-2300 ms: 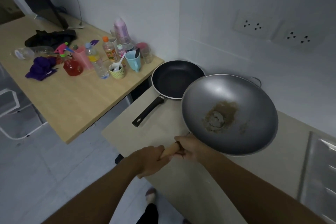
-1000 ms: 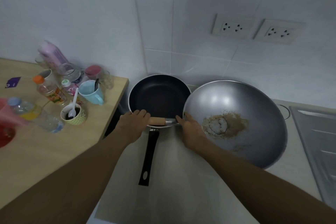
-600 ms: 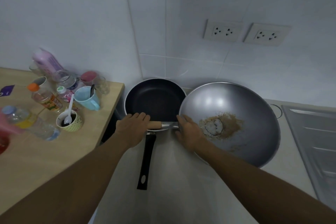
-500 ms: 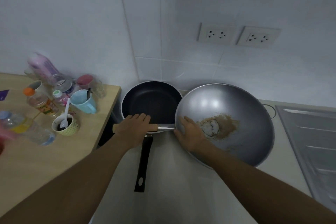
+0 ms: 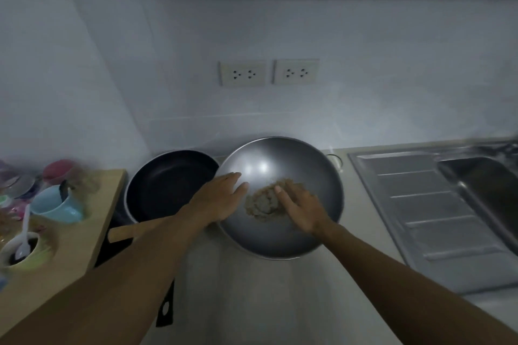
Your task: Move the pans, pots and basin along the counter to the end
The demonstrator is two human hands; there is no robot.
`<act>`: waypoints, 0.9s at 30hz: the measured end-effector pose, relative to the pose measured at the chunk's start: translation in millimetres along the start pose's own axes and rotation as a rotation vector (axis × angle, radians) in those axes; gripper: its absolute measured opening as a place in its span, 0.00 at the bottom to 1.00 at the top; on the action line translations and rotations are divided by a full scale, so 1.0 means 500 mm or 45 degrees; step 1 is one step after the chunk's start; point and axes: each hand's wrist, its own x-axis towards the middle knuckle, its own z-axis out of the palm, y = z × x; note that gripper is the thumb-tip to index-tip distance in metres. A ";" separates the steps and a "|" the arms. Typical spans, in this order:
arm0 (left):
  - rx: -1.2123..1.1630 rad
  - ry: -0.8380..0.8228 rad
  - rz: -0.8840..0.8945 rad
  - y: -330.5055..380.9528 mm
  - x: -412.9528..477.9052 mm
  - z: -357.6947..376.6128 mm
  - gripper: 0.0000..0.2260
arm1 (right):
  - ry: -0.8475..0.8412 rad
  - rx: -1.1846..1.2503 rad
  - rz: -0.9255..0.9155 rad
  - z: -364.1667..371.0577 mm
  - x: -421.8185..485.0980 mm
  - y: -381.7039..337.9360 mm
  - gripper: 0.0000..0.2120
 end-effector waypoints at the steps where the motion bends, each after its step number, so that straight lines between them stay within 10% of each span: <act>1: -0.011 -0.006 0.026 0.031 0.009 0.006 0.29 | 0.020 0.008 0.019 -0.026 -0.014 0.012 0.23; 11: 0.031 -0.129 0.178 0.400 0.058 0.159 0.39 | 0.296 -0.069 0.223 -0.319 -0.205 0.209 0.36; 27: 0.179 -0.406 0.642 1.044 -0.007 0.553 0.28 | 0.659 0.029 0.609 -0.699 -0.653 0.633 0.37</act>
